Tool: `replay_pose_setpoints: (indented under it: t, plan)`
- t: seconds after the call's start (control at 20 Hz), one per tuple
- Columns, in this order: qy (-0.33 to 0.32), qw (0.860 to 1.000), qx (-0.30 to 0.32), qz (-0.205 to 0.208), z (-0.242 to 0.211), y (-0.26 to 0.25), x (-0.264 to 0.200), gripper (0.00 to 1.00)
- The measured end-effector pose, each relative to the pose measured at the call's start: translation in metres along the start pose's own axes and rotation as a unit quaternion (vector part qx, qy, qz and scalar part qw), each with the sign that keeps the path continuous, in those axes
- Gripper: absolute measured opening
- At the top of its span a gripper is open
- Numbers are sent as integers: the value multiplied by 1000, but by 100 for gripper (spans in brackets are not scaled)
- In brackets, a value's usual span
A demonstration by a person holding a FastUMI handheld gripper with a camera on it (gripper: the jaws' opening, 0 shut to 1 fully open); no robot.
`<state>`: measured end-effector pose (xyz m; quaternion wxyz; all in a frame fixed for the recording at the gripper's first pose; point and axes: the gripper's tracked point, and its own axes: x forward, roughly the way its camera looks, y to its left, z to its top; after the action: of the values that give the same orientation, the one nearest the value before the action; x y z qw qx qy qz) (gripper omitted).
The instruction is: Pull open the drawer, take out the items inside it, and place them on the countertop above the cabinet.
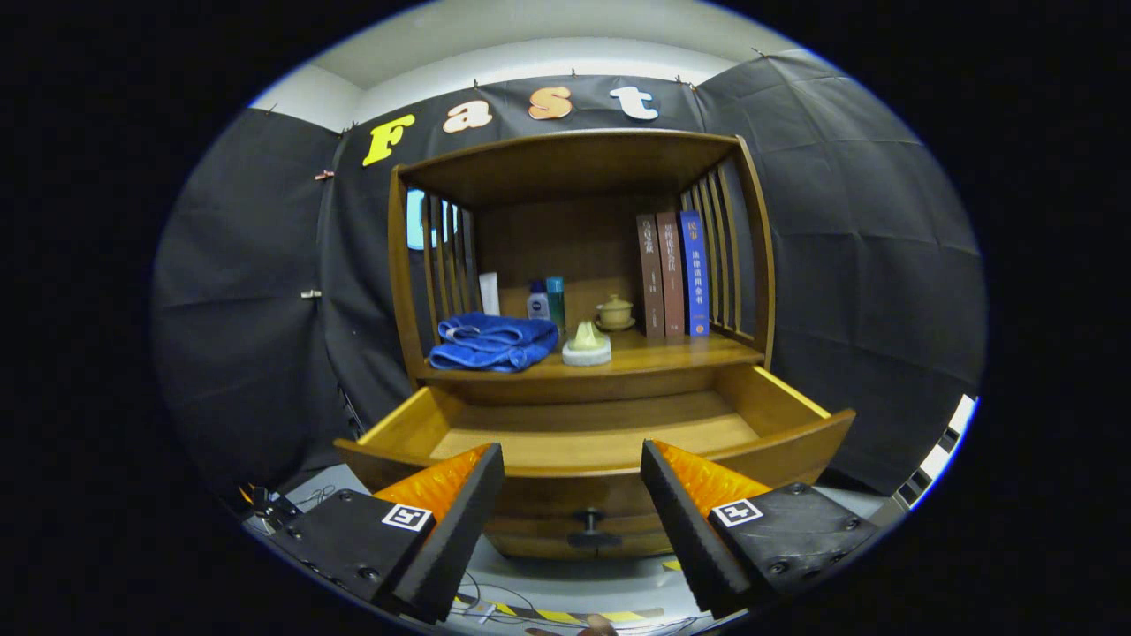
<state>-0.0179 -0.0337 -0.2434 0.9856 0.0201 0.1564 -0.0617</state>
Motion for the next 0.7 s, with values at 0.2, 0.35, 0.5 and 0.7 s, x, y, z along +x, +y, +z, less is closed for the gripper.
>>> replay_pose_setpoints:
  t: [0.2,0.35,0.5,0.7]
  plan:
    - [20,1000,1,-10,-34,-9,12,99]
    - [46,999,4,-20,-57,-12,29,99]
    - [55,998,9,-21,-63,-12,45,100]
    - [44,999,-1,-29,-56,-11,51,100]
